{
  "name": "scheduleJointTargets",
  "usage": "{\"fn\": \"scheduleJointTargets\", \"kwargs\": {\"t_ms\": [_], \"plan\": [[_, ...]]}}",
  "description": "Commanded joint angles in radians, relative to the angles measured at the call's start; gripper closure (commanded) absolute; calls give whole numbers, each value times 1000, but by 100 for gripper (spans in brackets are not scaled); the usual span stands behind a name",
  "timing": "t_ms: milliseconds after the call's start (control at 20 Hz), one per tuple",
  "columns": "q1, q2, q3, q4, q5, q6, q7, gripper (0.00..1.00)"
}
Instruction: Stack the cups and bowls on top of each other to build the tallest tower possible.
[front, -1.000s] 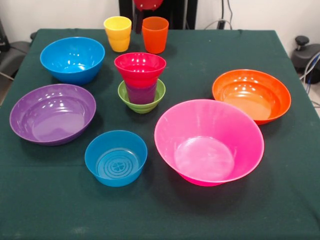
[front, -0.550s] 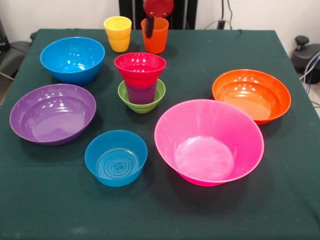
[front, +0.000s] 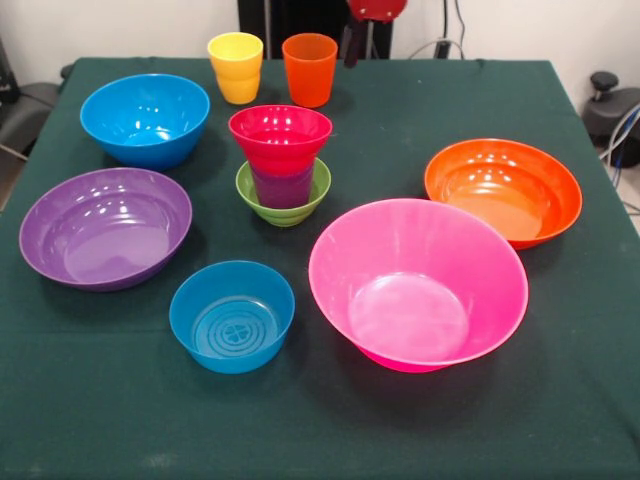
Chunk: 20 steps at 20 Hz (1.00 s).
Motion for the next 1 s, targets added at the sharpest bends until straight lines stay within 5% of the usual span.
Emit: {"fn": "scheduleJointTargets", "kwargs": {"t_ms": [50,350,800,1000], "plan": [[8,-3,56,42,17,49,158,100],[-55,-15,135,107,-21,-39,44,100],[-35,-94,111,161,-41,-38,44,100],[-22,-131,55,145,-65,60,39,100]]}}
